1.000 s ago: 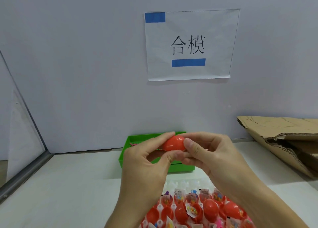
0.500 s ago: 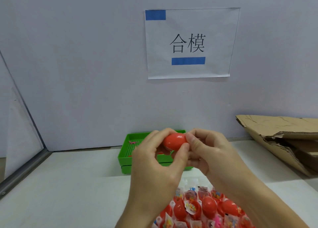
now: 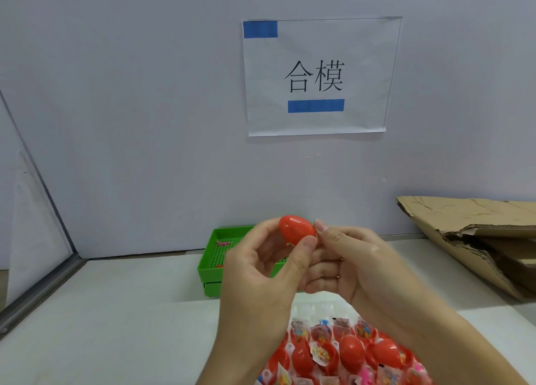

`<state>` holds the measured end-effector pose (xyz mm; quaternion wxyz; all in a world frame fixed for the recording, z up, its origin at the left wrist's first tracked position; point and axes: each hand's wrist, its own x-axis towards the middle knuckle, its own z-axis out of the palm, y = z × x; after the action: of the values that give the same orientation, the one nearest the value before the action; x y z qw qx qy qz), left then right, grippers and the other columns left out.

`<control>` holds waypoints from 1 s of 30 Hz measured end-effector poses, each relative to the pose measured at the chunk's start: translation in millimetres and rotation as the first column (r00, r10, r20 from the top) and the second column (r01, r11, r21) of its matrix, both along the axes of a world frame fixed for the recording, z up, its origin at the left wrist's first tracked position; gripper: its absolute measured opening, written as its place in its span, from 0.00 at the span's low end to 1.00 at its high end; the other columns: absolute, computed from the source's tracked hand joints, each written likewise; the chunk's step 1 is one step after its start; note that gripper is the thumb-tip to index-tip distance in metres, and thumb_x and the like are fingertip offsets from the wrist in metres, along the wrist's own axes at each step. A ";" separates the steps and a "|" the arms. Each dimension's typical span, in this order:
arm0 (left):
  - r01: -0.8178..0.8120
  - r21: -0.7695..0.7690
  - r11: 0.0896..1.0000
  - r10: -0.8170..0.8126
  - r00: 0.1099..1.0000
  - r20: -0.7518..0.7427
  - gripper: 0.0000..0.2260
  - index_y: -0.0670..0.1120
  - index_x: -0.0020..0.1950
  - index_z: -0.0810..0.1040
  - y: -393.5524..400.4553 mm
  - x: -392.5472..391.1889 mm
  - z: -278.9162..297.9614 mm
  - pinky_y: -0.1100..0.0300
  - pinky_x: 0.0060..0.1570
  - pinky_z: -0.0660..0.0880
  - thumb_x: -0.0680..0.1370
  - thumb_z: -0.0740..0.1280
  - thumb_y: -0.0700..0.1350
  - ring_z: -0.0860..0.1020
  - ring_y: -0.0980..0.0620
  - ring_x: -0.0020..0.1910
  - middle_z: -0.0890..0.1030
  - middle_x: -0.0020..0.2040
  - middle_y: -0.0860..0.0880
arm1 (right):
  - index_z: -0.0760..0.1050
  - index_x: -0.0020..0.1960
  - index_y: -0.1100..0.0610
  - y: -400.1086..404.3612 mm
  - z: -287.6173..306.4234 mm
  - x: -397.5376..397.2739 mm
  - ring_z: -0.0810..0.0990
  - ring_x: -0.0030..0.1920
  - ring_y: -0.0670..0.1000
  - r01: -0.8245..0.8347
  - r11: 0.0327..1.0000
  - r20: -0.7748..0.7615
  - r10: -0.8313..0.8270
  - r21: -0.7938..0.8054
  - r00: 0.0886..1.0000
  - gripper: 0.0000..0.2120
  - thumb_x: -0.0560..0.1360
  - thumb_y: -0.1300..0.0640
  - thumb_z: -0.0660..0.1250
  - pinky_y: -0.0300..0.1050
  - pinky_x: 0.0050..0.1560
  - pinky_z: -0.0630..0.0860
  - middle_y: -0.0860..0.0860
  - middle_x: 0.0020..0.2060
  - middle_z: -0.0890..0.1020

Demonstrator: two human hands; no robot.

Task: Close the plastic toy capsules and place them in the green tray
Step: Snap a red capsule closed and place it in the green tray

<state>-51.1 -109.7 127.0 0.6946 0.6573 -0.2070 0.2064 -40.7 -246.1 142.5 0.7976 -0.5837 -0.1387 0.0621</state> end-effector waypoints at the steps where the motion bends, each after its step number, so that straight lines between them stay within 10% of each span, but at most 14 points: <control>1: -0.018 0.005 1.000 0.018 1.000 0.001 0.06 0.49 0.49 0.84 0.4 0.4 -1.2 0.67 0.48 0.78 0.73 0.75 0.46 0.84 0.55 0.47 0.86 0.45 0.52 | 0.83 0.43 0.62 -0.3 -2.0 1.0 0.83 0.33 0.54 0.058 0.997 0.023 -0.057 -0.049 0.998 0.17 0.71 0.47 0.67 0.42 0.35 0.79 0.62 0.36 0.84; 10: -0.483 0.389 0.784 0.408 0.874 0.264 0.08 0.61 0.47 0.78 4.6 6.4 -9.7 0.68 0.45 0.75 0.70 0.71 0.58 0.79 0.61 0.44 0.80 0.40 0.63 | 0.83 0.45 0.47 3.9 -9.6 -0.3 0.86 0.43 0.45 0.327 0.900 0.304 -0.237 -0.288 0.922 0.14 0.64 0.41 0.73 0.38 0.43 0.82 0.46 0.41 0.87; 19: -0.282 0.310 0.908 0.246 0.958 0.151 0.15 0.60 0.51 0.81 3.8 5.9 -4.6 0.64 0.46 0.77 0.68 0.69 0.63 0.80 0.59 0.49 0.82 0.46 0.62 | 0.85 0.48 0.62 -7.0 -12.2 10.7 0.86 0.41 0.51 0.159 0.987 -0.003 -0.159 0.036 0.987 0.13 0.70 0.55 0.69 0.39 0.43 0.81 0.59 0.45 0.87; 30: -0.265 0.325 0.908 0.246 0.964 0.100 0.14 0.60 0.49 0.79 10.8 7.4 -5.5 0.62 0.45 0.78 0.68 0.78 0.48 0.80 0.58 0.50 0.82 0.47 0.59 | 0.85 0.53 0.59 -6.9 -14.8 13.7 0.85 0.46 0.52 0.025 0.995 0.030 -0.028 0.101 0.999 0.14 0.71 0.58 0.66 0.40 0.44 0.81 0.59 0.48 0.86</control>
<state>-43.7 -98.9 121.6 0.5334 0.7811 -0.1709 0.2760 -27.0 -253.0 127.7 0.8245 -0.5455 -0.1464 0.0351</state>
